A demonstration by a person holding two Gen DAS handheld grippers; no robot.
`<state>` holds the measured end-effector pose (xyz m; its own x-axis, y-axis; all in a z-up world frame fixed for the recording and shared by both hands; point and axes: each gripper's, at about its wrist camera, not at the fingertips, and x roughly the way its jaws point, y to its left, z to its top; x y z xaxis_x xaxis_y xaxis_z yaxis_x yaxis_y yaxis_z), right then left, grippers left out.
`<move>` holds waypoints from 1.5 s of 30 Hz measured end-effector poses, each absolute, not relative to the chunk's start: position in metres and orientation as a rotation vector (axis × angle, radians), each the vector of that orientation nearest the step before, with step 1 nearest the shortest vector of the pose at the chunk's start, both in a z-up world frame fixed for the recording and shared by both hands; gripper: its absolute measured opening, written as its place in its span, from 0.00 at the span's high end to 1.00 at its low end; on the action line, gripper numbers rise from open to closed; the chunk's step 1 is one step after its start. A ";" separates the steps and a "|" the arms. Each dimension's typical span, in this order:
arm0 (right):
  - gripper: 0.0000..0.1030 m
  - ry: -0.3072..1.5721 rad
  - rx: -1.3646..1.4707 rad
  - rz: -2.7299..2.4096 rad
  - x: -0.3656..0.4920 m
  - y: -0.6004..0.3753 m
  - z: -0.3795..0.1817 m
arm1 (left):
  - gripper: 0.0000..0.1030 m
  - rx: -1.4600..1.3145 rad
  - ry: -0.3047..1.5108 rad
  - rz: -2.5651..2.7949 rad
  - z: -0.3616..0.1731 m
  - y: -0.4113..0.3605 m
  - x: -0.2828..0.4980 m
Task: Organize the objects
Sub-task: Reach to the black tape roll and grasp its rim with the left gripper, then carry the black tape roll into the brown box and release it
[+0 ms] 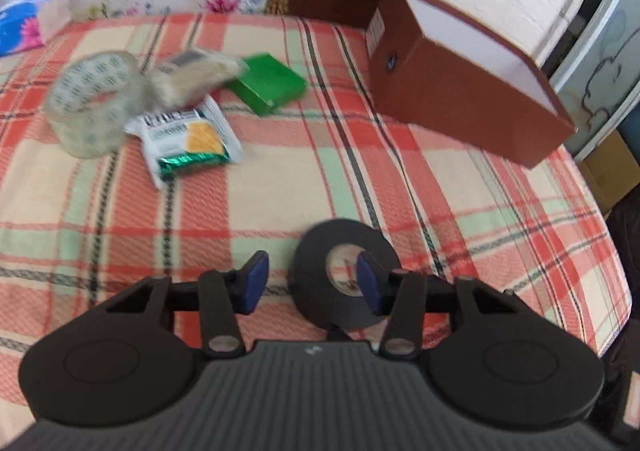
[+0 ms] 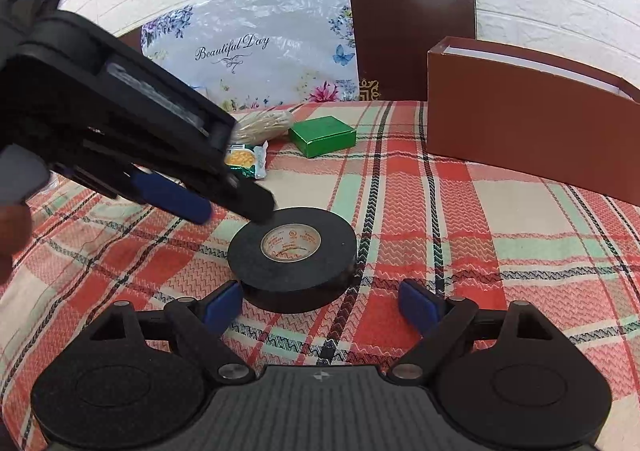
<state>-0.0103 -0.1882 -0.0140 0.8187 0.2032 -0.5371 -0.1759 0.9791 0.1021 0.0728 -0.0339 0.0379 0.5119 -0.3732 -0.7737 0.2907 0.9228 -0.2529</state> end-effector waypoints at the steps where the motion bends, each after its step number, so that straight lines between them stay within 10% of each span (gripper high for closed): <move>1: 0.17 0.576 0.051 0.203 -0.010 -0.188 -0.014 | 0.67 -0.091 0.981 -0.397 0.033 -0.038 0.075; 19: 0.16 0.589 -0.019 0.208 -0.002 -0.178 -0.017 | 0.59 -0.082 1.009 -0.388 0.029 -0.047 0.077; 30: 0.27 0.572 -0.103 0.237 0.011 -0.164 -0.016 | 0.72 -0.122 0.985 -0.381 0.020 -0.036 0.087; 45: 0.27 0.166 -0.101 0.005 0.055 -0.265 0.082 | 0.72 -0.024 0.687 -0.582 0.158 -0.157 0.150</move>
